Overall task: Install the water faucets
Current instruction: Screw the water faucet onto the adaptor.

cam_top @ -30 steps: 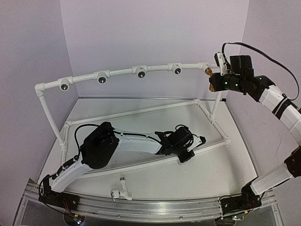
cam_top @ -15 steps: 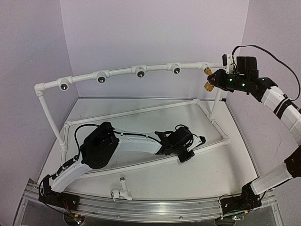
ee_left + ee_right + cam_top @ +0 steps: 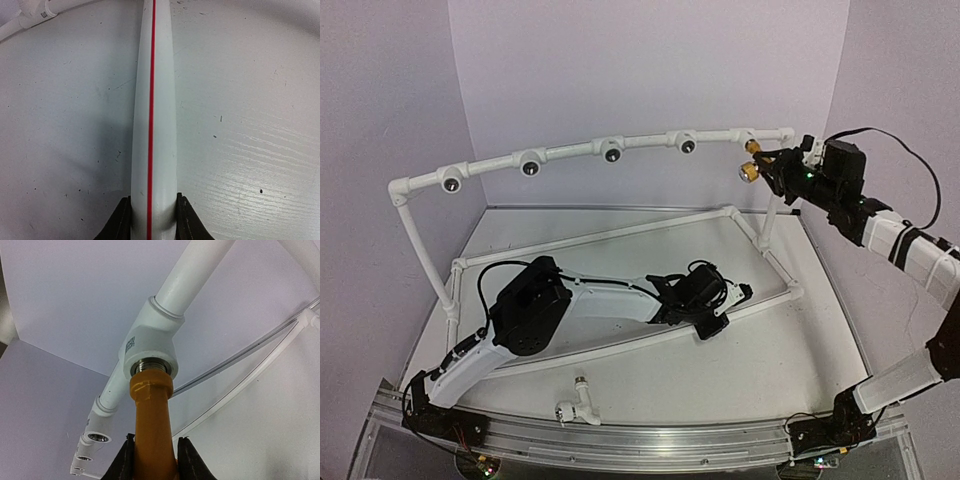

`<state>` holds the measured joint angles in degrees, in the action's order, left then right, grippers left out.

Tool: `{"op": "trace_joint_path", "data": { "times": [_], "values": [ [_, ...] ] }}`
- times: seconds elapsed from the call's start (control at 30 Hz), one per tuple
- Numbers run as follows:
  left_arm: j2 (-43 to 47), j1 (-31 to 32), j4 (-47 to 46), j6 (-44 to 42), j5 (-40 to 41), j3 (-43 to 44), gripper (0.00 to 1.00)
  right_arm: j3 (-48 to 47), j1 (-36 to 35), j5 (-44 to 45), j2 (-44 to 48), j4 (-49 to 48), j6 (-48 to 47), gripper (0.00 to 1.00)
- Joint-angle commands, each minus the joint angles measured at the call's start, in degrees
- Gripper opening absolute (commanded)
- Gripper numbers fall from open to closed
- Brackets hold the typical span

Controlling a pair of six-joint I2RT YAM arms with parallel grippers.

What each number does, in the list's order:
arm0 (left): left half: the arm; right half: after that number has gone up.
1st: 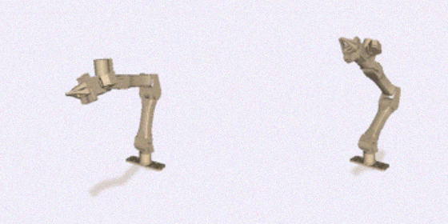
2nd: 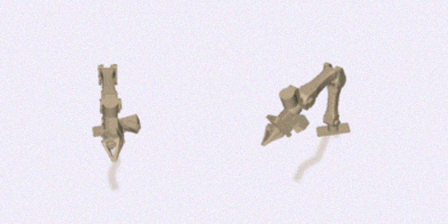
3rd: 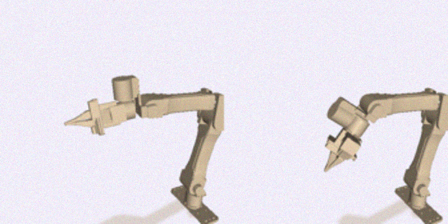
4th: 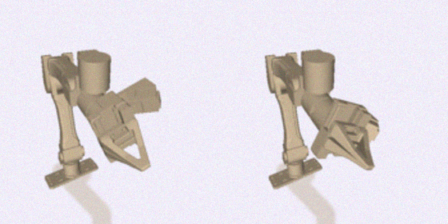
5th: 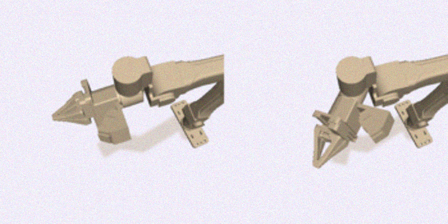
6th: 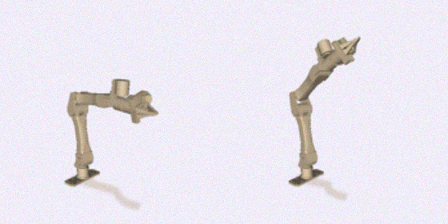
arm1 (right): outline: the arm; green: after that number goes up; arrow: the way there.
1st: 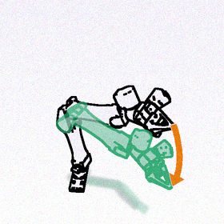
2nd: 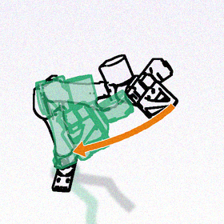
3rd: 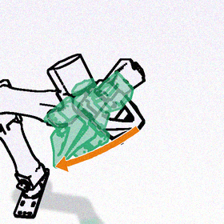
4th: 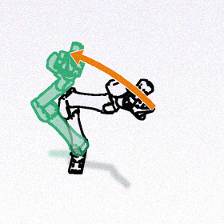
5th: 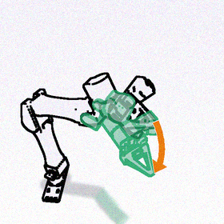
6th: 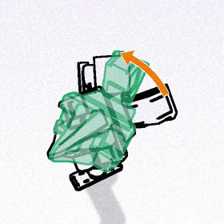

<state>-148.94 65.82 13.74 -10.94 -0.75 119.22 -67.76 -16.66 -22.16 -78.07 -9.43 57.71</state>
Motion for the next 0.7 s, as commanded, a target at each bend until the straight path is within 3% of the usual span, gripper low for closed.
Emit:
{"op": "trace_joint_path", "data": {
  "times": [0.0,0.07,0.1,0.23,0.4,0.57,0.67],
  "values": [
    [-8.8,4.1,18.4,-0.8,-6.6,-5.0,0.0,-1.8,-2.8,-4.5,3.7,-0.4,-5.1,0.28],
    [-8.8,4.1,18.4,-0.7,-6.6,-5.1,0.0,-2.6,-2.8,-1.5,4.9,7.3,-13.0,0.57],
    [-8.7,4.1,18.4,-0.7,-6.6,-5.1,0.0,-2.3,-2.8,0.0,5.9,9.5,-16.8,0.67],
    [-8.7,4.1,18.3,-0.8,-6.7,-5.2,0.0,-2.2,-2.8,3.2,10.1,18.1,-34.4,0.89],
    [-8.9,4.1,18.4,-0.9,-6.8,-5.0,0.0,-6.2,-2.8,8.2,15.2,31.3,-62.3,0.98],
    [-9.1,4.1,18.5,-1.0,-6.9,-4.7,0.0,-9.6,-2.8,14.7,16.3,41.2,-89.4,0.98],
    [-9.2,4.1,18.5,-1.0,-6.9,-4.5,0.0,-11.1,-2.9,17.1,15.9,41.3,-100.6,0.98]
  ]
}}
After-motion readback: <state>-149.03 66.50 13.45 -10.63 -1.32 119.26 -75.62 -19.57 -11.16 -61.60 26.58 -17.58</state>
